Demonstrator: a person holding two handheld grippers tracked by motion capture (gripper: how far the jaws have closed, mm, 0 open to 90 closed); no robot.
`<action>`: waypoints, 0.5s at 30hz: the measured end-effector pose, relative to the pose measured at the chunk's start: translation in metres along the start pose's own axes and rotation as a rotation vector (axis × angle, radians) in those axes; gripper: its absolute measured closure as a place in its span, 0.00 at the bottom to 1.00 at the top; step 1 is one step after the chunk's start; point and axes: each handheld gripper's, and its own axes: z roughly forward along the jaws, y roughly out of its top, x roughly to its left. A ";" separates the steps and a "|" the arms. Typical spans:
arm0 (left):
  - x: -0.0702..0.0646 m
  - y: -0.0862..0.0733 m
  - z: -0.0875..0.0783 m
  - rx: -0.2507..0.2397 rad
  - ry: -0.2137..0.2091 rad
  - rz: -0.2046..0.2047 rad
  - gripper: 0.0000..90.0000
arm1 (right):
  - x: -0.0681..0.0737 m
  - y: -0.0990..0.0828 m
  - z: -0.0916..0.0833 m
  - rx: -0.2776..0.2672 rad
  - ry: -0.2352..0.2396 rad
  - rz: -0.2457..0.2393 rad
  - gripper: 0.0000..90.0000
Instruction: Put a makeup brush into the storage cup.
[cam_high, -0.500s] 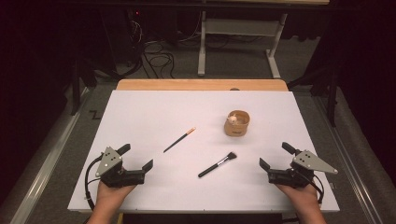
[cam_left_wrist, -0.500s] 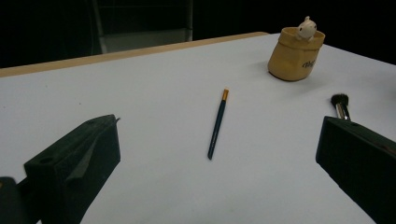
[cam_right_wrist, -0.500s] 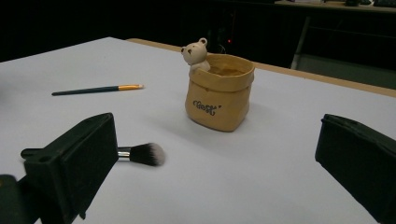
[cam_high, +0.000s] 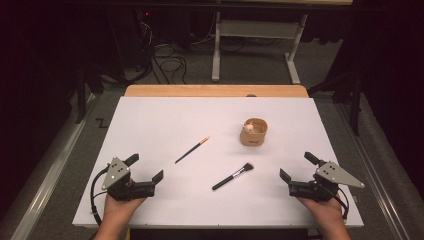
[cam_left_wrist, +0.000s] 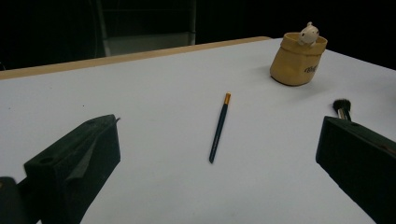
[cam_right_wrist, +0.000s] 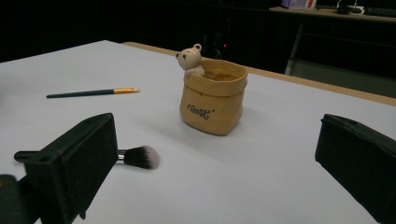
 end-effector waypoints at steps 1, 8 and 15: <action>0.000 0.000 0.000 -0.002 -0.001 -0.001 0.01 | 0.000 0.000 0.000 0.002 -0.001 0.003 0.00; 0.002 0.001 -0.002 -0.007 0.002 -0.005 0.01 | 0.001 -0.001 0.001 0.008 0.000 0.003 0.00; 0.002 0.001 0.000 -0.003 0.001 0.001 0.01 | -0.001 -0.001 0.000 0.006 -0.002 0.006 0.00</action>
